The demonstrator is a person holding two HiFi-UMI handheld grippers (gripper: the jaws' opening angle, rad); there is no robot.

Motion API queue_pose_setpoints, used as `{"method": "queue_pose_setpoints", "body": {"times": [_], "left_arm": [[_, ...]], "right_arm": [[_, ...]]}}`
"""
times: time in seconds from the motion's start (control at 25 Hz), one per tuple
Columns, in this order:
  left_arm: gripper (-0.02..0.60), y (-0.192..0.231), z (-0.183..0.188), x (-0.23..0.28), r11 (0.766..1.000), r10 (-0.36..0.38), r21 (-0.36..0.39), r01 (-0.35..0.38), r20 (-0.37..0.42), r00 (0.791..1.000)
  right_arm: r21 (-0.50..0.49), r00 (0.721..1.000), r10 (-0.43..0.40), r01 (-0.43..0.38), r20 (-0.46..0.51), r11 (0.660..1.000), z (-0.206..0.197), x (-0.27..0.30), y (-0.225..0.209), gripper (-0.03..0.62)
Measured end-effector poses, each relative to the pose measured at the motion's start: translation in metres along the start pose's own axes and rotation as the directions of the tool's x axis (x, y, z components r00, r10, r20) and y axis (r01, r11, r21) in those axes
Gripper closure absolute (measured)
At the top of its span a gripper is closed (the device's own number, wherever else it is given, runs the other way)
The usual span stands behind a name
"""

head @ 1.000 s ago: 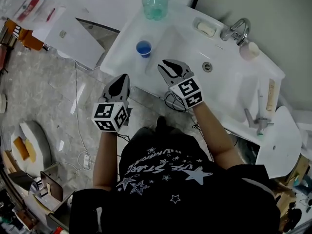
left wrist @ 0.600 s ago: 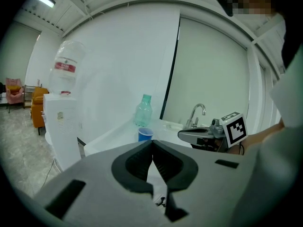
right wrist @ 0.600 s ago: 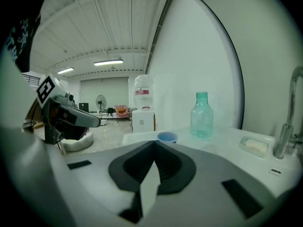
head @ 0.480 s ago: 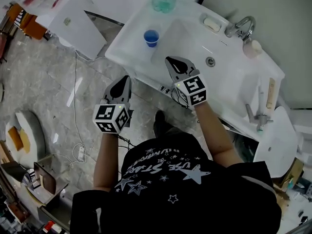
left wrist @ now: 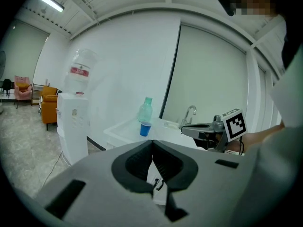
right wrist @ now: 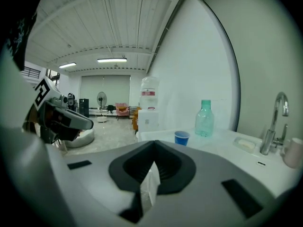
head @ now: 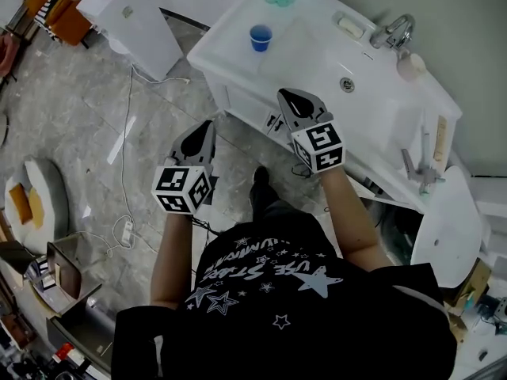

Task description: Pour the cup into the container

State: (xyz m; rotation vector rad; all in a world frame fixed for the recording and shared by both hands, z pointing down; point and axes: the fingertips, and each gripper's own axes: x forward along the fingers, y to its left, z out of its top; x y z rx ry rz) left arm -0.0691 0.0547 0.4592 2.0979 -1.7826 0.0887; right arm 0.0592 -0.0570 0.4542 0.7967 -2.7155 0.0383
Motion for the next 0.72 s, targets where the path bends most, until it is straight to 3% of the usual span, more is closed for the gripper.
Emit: {"method": "queue_pose_setpoints", "body": {"times": [0.72], "left_arm": [[0.572,-0.063,-0.071,-0.146,0.999,-0.030,-0.044,0.030,0.006,1.000]], "right_arm": [[0.006,1.000,0.011,-0.010,-0.018,1.000,-0.037,-0.130,0.130,0.588]]}}
